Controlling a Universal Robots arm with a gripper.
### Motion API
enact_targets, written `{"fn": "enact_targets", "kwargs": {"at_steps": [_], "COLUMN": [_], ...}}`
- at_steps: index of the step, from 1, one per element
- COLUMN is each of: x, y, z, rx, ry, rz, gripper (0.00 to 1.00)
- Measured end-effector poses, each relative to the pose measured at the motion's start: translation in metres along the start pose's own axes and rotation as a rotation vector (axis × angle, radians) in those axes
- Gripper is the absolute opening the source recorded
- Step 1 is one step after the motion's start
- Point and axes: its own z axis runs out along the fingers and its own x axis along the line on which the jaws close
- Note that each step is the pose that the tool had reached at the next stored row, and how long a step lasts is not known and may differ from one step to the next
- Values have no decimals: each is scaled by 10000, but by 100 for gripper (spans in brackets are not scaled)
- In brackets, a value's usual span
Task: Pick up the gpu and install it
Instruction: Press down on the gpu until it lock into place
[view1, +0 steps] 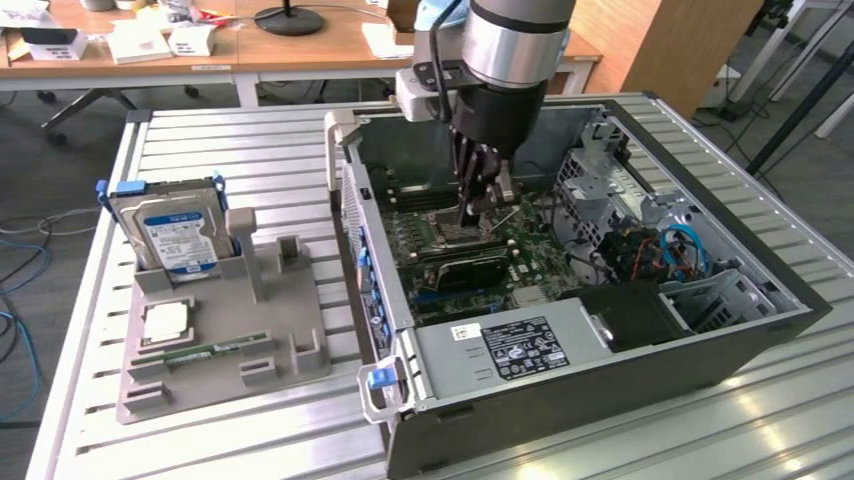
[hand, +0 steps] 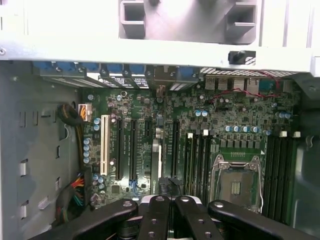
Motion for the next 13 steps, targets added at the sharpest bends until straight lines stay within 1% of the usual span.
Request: {"fn": "enact_targets", "kwargs": {"at_steps": [6, 13], "x": [-2, -2], "y": [-1, -2], "z": [-122, -126], "rx": [-1, 0], "ry": [2, -1], "rz": [0, 0], "gripper": [10, 10]}}
